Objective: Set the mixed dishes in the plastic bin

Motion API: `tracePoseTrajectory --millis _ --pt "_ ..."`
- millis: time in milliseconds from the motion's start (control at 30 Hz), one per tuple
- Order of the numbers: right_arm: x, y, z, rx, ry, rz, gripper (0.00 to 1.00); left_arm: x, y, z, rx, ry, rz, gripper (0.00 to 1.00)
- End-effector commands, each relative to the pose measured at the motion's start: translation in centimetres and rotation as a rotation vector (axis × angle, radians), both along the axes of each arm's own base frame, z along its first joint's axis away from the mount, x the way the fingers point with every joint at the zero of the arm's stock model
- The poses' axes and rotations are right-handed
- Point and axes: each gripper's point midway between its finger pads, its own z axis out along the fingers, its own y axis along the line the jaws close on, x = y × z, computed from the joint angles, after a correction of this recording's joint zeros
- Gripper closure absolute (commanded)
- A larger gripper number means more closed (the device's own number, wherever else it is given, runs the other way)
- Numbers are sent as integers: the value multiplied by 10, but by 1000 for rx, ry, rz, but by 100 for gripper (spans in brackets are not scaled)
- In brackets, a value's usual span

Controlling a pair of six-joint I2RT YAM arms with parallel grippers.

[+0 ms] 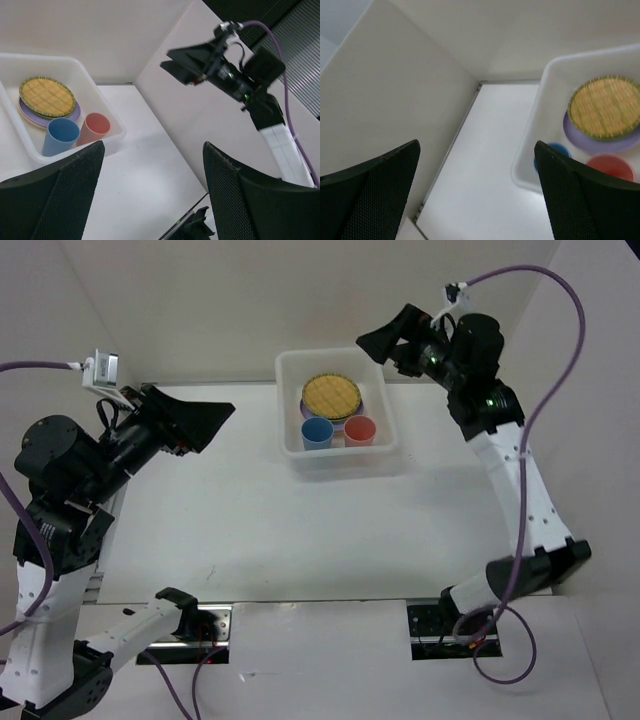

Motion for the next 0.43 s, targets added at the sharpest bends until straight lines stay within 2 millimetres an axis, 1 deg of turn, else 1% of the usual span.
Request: tracePoseTrajectory --millis 0,33,100,133,167,200,233,267,300,333,367,400 --pt "-32 -1 -48 -35 57 59 1 -20 1 23 -34 -94 -32 14" --pt "-56 -5 -46 -8 21 66 1 -20 3 16 -31 -80 -23 14" --pt "-76 -14 -45 23 2 39 1 -21 5 10 -29 -67 -10 14" --pt "-94 -27 -32 35 -47 -6 1 -21 8 8 -31 -65 4 14" --pt "-99 -32 -48 36 -19 -29 1 -26 10 7 -33 -72 4 14" --pt "-107 -37 -50 36 -21 -44 1 -24 9 1 -26 -52 4 14" --pt "-115 -41 -51 39 -31 -55 1 -26 12 0 -19 -57 16 14" --pt "-133 -46 -57 48 -60 -55 1 -26 12 0 -19 -57 16 14" --pt "-142 -47 -52 55 -115 -43 1 -27 12 -5 -8 -51 18 14" --pt "-147 -50 -56 53 -110 -54 1 -30 13 -7 -9 -54 18 14" --pt "-152 -59 -56 54 -113 -92 1 -27 12 -11 -5 -42 18 14" --pt "-153 -62 -63 49 -98 -111 1 -28 13 -12 -7 -48 18 14"
